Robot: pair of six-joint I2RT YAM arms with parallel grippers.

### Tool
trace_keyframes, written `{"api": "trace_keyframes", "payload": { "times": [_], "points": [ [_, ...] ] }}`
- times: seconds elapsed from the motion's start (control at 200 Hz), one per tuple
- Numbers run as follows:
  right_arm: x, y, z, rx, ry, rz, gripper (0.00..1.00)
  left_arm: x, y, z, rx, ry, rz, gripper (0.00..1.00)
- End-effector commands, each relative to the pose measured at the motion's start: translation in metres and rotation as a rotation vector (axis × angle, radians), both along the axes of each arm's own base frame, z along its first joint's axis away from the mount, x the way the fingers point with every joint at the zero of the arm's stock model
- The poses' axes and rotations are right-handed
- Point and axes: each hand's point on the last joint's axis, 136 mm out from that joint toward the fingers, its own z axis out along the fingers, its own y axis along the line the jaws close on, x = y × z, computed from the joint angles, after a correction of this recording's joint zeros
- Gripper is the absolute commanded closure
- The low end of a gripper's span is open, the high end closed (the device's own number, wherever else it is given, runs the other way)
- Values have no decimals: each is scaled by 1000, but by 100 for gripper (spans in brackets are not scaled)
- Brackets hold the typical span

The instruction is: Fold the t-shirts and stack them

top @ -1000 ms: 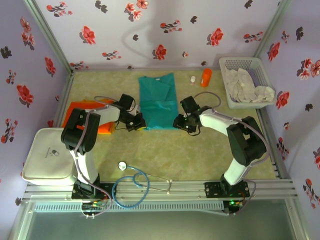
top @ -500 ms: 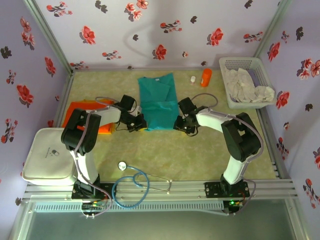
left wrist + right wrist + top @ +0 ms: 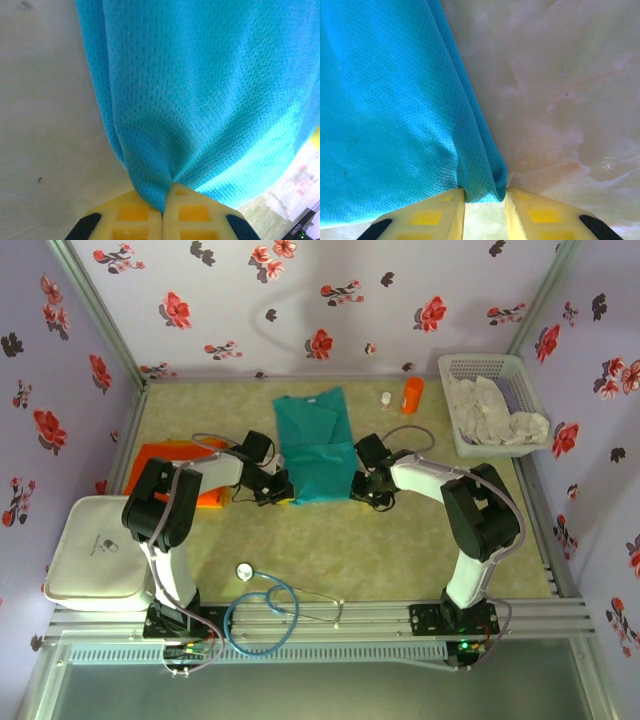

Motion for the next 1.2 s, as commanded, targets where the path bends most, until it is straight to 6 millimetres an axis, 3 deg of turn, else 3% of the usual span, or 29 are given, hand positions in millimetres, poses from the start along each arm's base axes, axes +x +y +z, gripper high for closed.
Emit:
{"api": "trace_keyframes", "payload": {
  "times": [0.0, 0.41, 0.77, 0.925, 1.045, 1.195],
  "points": [
    [25, 6, 7, -2, -94, -6, 73, -14, 6, -1, 48, 20, -28, 98],
    [24, 0, 13, -51, -79, 8, 68, -17, 6, -4, 48, 24, -27, 99],
    [12, -2, -2, -76, -18, 30, 67, -16, 5, -5, 47, 24, -29, 100],
    [7, -15, 4, -129, -34, 26, 57, -18, 6, -5, 48, 25, -27, 100],
    [5, -18, 9, -138, -39, 24, 55, -17, 4, -4, 46, 23, -29, 100],
    [4, -10, 8, -101, -22, 39, 57, -18, 5, -3, 66, 15, -39, 100]
  ]
}}
